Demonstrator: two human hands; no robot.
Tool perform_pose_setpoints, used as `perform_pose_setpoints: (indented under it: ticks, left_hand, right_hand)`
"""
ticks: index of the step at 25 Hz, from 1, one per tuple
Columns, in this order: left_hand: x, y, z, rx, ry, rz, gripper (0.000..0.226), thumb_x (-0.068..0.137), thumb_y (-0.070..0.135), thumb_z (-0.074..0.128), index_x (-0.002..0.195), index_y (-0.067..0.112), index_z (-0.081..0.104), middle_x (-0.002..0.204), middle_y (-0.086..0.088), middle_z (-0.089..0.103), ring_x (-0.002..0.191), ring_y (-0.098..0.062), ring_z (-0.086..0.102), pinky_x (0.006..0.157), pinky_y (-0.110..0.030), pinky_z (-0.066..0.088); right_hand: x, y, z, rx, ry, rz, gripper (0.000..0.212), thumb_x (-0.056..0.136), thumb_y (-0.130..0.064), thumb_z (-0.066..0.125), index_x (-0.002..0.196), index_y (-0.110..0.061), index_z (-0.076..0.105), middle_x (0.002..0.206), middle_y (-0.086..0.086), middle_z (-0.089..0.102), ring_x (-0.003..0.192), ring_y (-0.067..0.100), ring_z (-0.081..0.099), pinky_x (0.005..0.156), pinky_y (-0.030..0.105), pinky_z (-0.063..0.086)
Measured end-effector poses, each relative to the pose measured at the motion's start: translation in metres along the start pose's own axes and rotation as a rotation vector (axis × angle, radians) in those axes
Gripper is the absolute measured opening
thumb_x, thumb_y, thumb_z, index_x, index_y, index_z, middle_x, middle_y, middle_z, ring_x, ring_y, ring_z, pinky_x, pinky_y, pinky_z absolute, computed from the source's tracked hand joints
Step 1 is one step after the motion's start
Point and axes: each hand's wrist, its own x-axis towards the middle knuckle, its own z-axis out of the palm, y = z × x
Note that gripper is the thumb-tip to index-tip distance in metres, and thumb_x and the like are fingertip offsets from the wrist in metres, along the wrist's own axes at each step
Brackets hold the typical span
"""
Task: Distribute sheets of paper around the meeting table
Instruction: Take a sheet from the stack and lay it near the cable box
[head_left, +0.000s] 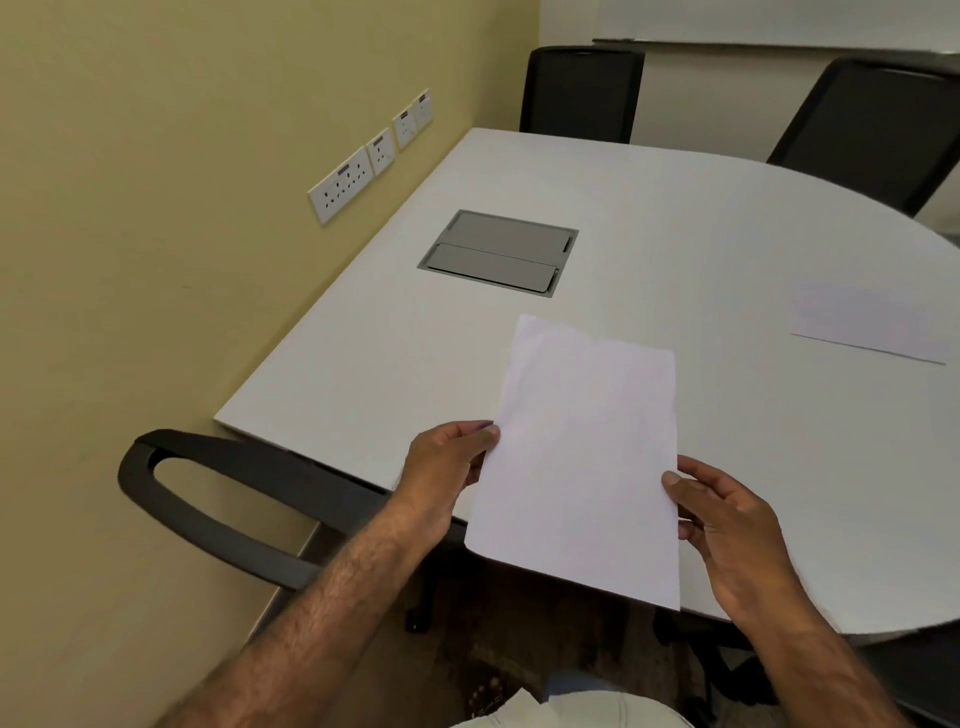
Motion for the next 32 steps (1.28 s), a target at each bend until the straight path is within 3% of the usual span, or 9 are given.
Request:
perform_pose_setpoints:
  ticks: [4, 12, 23, 28, 32]
  left_hand:
    - [0.037, 0.018, -0.011, 0.035, -0.004, 0.007, 0.02, 0.091, 0.013, 0.075, 0.109, 0.004, 0.079, 0.106, -0.015, 0.081, 0.091, -0.024, 0.075, 0.088, -0.036, 0.062]
    - [0.137, 0.052, -0.032, 0.102, 0.072, -0.028, 0.019, 0.092, 0.016, 0.075, 0.109, 0.009, 0.079, 0.103, -0.008, 0.082, 0.085, -0.02, 0.075, 0.079, -0.032, 0.058]
    - [0.332, 0.07, -0.06, 0.181, 0.292, -0.098, 0.011, 0.093, 0.012, 0.074, 0.104, 0.012, 0.077, 0.098, -0.006, 0.078, 0.088, -0.022, 0.071, 0.085, -0.037, 0.058]
    - [0.406, 0.063, -0.075, 0.231, 0.365, -0.122, 0.011, 0.09, 0.016, 0.078, 0.101, 0.016, 0.079, 0.111, -0.012, 0.079, 0.092, -0.022, 0.071, 0.085, -0.039, 0.06]
    - [0.447, 0.05, -0.081, 0.269, 0.388, -0.145, 0.01, 0.087, 0.018, 0.079, 0.097, 0.018, 0.08, 0.117, -0.015, 0.078, 0.091, -0.022, 0.071, 0.093, -0.044, 0.06]
  right_hand:
    - [0.019, -0.005, 0.028, 0.017, 0.023, 0.005, 0.027, 0.095, -0.013, 0.078, 0.121, -0.02, 0.076, 0.113, 0.009, 0.083, 0.103, 0.034, 0.073, 0.087, 0.049, 0.053]
    - [0.107, -0.011, 0.097, -0.041, -0.041, 0.101, 0.02, 0.095, -0.018, 0.079, 0.115, -0.019, 0.078, 0.104, 0.006, 0.085, 0.086, 0.023, 0.072, 0.06, 0.033, 0.046]
    - [0.292, 0.003, 0.214, -0.156, -0.141, 0.244, 0.007, 0.095, -0.027, 0.08, 0.101, -0.024, 0.076, 0.097, -0.001, 0.08, 0.085, 0.017, 0.071, 0.066, 0.031, 0.053]
    - [0.35, 0.026, 0.253, -0.199, -0.151, 0.291, 0.015, 0.097, -0.029, 0.078, 0.108, -0.02, 0.076, 0.094, -0.004, 0.077, 0.08, 0.013, 0.069, 0.064, 0.027, 0.055]
    - [0.384, 0.042, 0.273, -0.207, -0.125, 0.327, 0.005, 0.097, -0.027, 0.078, 0.096, -0.025, 0.075, 0.089, -0.004, 0.077, 0.076, 0.013, 0.069, 0.061, 0.026, 0.056]
